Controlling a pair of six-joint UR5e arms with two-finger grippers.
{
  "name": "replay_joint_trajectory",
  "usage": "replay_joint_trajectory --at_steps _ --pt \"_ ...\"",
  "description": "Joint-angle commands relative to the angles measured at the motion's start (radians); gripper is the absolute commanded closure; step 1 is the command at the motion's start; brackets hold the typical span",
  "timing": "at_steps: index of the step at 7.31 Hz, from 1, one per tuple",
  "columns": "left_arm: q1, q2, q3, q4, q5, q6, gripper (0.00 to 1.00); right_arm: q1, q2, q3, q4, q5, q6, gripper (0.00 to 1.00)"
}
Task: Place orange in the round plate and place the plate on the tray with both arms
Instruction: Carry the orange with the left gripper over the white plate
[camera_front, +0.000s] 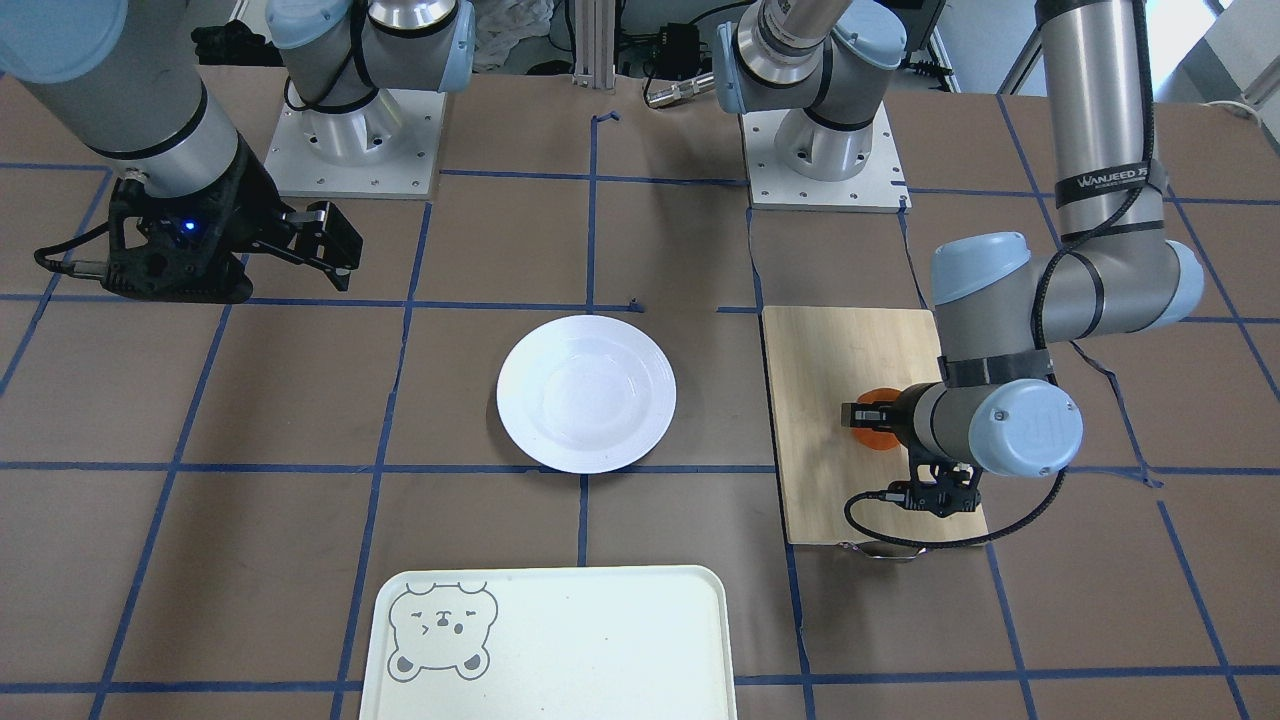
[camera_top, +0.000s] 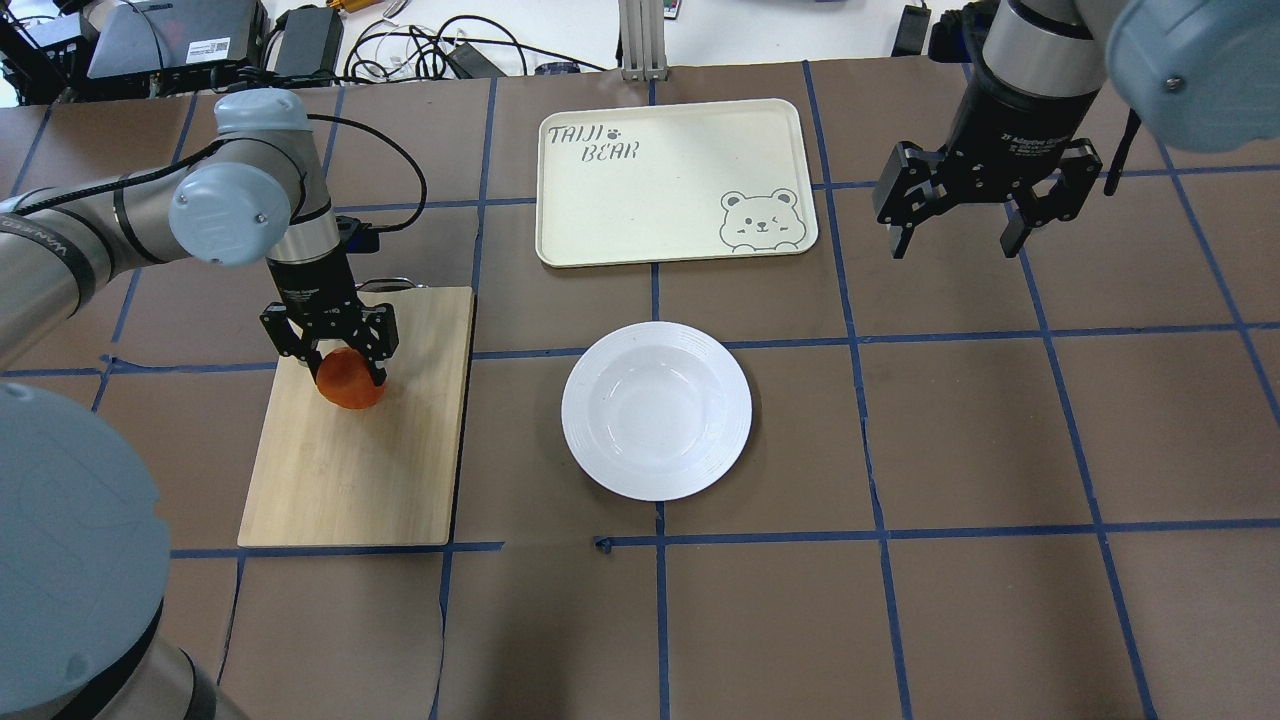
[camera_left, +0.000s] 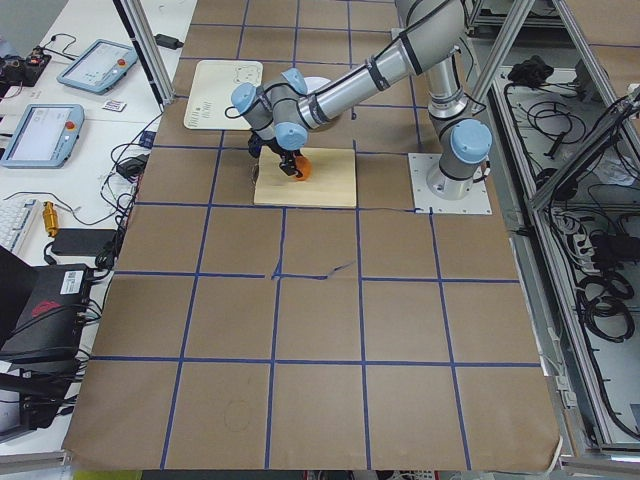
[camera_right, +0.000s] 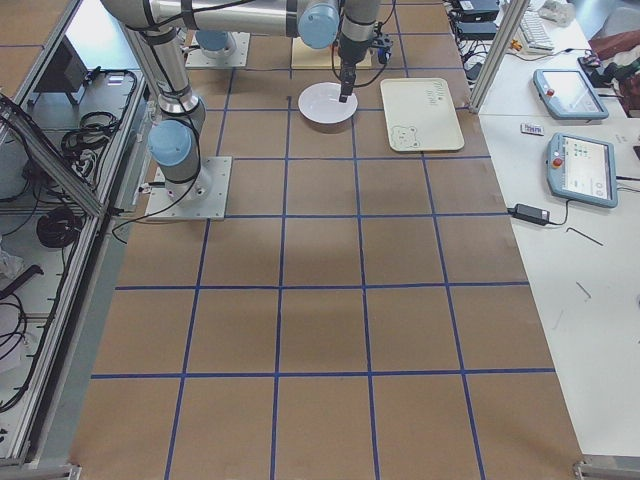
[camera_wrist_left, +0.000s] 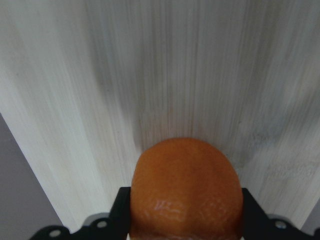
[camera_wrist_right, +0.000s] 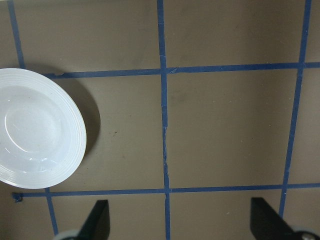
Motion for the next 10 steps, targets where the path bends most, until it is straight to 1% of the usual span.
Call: replay_joint_trajectory --at_steps 1,2,4,5,6,7,8,9,10 --pt "-0.074 0.015 0.084 -0.078 -0.084 -0.043 1.0 0.0 -0.001 0.0 0.001 -0.003 0.001 0.0" --pt "-0.149 0.024 0.11 -0.087 -0.113 -0.16 1.0 0.0 -0.001 0.0 0.0 -0.007 -0.002 0.0" --pt "-0.286 0.032 0.106 -0.089 -0.253 -0.313 1.0 0.0 0.001 0.0 0.0 -0.004 -0.002 0.0" --pt "-0.345 0.005 0.104 -0.074 -0.331 -0.446 1.0 0.0 0.001 0.0 0.0 -0.004 -0.002 0.0" --pt "-0.414 -0.005 0.104 0.005 -0.335 -0.625 1.0 -0.002 0.001 0.0 0.0 -0.007 -0.002 0.0" --pt "-0.462 -0.026 0.099 0.03 -0.347 -0.702 1.0 -0.002 0.001 0.001 0.0 -0.006 -0.002 0.0" --pt "-0.494 -0.047 0.093 0.032 -0.364 -0.726 1.0 -0.002 0.001 0.002 0.0 -0.007 -0.003 0.0" --pt "-0.499 -0.06 0.089 0.031 -0.367 -0.732 1.0 -0.003 0.001 0.0 0.0 -0.003 -0.003 0.0" --pt "-0.51 -0.078 0.08 0.032 -0.364 -0.761 0.56 -0.003 0.002 0.0 -0.002 -0.001 -0.003 0.0"
